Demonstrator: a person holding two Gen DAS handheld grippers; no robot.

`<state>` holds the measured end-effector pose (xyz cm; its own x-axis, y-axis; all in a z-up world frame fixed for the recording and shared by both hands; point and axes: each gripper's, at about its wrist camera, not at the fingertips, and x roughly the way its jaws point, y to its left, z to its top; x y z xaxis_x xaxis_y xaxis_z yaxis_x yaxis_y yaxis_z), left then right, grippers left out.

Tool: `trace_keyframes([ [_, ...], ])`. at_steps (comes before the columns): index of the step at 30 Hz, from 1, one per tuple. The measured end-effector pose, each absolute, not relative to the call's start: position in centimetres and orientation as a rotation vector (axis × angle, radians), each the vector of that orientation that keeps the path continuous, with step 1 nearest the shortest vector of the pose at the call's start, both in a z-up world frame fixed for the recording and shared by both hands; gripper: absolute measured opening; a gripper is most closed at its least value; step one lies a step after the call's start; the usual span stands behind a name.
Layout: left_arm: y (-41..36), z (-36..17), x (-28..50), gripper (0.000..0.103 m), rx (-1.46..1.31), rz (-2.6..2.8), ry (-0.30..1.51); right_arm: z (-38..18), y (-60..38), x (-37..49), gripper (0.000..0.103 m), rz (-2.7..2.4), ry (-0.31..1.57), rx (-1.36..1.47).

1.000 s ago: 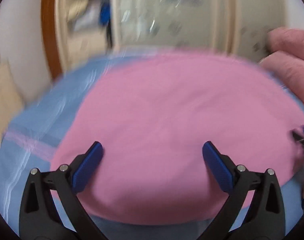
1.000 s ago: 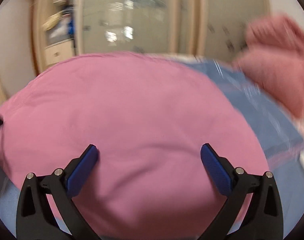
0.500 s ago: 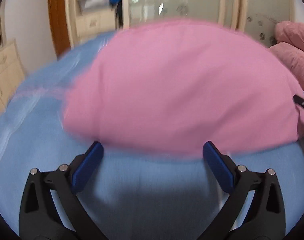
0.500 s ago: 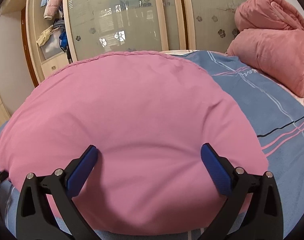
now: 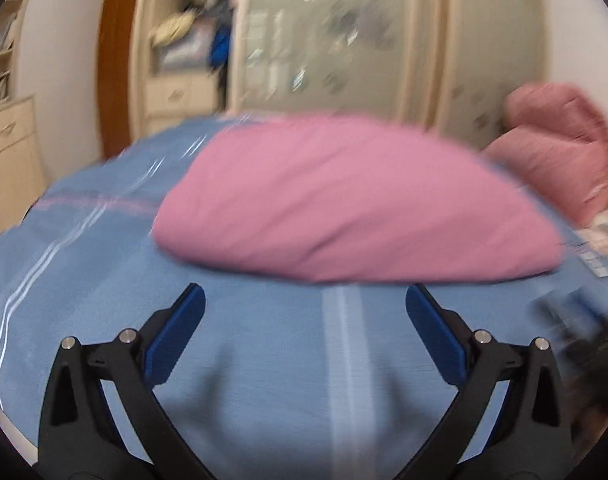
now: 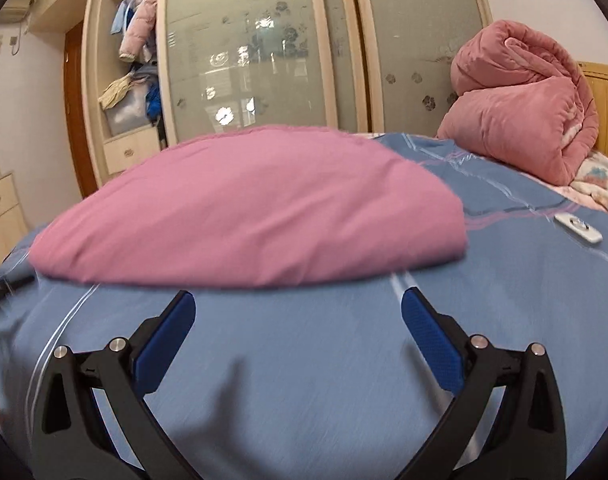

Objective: Fold large clothes

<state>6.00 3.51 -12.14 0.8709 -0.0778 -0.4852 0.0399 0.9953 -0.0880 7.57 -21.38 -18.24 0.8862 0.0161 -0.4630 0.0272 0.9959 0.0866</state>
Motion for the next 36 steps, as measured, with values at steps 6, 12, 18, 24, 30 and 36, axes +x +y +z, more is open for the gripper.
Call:
trace_keyframes([
  [6, 0.5, -8.2, 2.9, 0.101, 0.049, -0.023, 0.425, -15.7, -19.4, 5.5, 0.102, -0.006, 0.468, 0.017],
  [12, 2.5, -3.9, 1.7, 0.101, -0.054, -0.004, 0.425, -9.3, -19.9, 2.4, 0.102, -0.005, 0.43, 0.114],
  [18, 1.1, -1.6, 0.0, 0.101, -0.035, 0.025, 0.415, -5.6, -18.2, 0.4, 0.102, -0.108, 0.395, 0.018],
  [24, 0.3, -1.2, -0.9, 0.101, -0.012, 0.038, 0.415, -5.3, -16.9, -0.2, 0.102, -0.094, 0.384, -0.022],
  [30, 0.2, -1.0, -1.2, 0.101, -0.013, 0.038, 0.42, -5.5, -17.0, -0.1, 0.102, -0.08, 0.409, 0.003],
  [36, 0.2, -1.0, -1.4, 0.101, -0.017, 0.038, 0.42, -5.5, -17.2, 0.0, 0.102, -0.079, 0.417, 0.015],
])
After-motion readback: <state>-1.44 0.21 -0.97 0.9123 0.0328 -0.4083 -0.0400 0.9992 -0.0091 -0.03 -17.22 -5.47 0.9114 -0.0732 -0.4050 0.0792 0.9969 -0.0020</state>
